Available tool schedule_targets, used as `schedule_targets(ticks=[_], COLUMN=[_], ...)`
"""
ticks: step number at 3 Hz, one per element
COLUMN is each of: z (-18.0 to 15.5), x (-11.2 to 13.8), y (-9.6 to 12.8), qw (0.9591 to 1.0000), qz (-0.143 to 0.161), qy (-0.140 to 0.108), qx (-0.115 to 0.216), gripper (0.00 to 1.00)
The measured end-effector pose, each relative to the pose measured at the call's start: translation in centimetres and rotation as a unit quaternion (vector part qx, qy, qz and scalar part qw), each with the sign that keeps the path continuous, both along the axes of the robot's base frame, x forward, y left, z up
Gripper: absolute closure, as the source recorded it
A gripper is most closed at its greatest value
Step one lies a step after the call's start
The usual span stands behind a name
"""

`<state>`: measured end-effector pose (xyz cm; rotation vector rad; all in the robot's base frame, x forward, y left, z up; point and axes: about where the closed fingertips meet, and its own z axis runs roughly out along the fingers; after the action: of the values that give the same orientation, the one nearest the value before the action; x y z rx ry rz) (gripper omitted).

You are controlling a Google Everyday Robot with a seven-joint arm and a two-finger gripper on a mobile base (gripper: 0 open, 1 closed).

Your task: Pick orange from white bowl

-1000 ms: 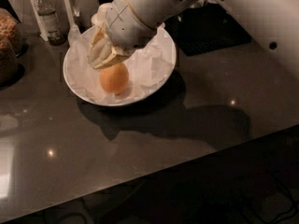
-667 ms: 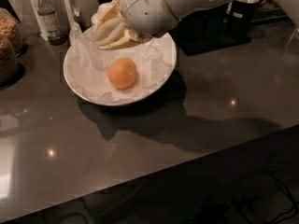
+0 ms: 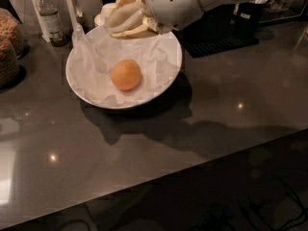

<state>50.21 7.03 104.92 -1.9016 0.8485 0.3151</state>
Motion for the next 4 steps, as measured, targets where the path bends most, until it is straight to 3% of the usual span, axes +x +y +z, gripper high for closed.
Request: schedule_targets(ticks=[1,3,4], z=[-1.0,-6.6,-8.5], x=[0.5,2.1,3.2], y=[0.0,-1.6,-2.5], qw=[0.9998,0.9951,0.9919], qz=[-0.006,-0.04,-0.063], qy=[0.012,0.082,0.104], qx=[-0.014,-0.037,-0.037], gripper=[0.57,0.11,0.0])
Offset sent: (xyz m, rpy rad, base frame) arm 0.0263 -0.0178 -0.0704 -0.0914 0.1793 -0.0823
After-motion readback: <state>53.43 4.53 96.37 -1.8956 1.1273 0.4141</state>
